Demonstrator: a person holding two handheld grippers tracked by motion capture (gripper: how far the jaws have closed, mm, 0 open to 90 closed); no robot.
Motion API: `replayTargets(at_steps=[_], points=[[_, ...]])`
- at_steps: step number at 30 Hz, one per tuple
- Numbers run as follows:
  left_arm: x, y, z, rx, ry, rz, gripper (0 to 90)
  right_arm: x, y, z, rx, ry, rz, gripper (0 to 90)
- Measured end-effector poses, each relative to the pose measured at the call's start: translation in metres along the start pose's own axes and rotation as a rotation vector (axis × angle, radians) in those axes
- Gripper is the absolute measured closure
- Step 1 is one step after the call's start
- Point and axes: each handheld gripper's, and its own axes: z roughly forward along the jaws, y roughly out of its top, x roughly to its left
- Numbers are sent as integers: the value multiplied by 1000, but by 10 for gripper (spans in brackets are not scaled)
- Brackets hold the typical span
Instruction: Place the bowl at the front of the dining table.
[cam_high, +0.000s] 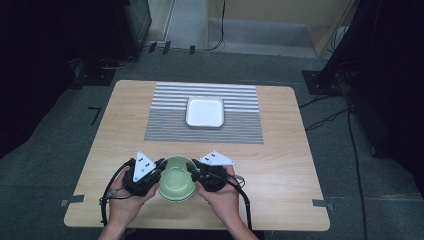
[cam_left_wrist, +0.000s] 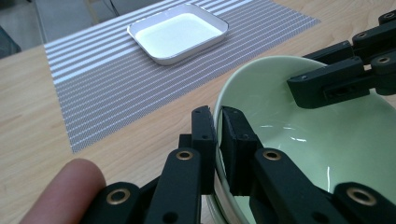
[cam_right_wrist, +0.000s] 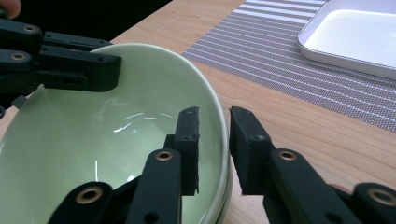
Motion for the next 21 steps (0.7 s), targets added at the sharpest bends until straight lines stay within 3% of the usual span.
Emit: replayTargets(at_steps=[9,13,21], points=[[-2,1,-1,-6,11,7,853,2,-1,-1,1,-38,-25,817],[0,1,-2,-10,5,5,852,1,-3,-3,-38,-25,-44,852],[5,-2,1,7,-26,-44,820,9,-4,-7,-101,-62,-151,854]])
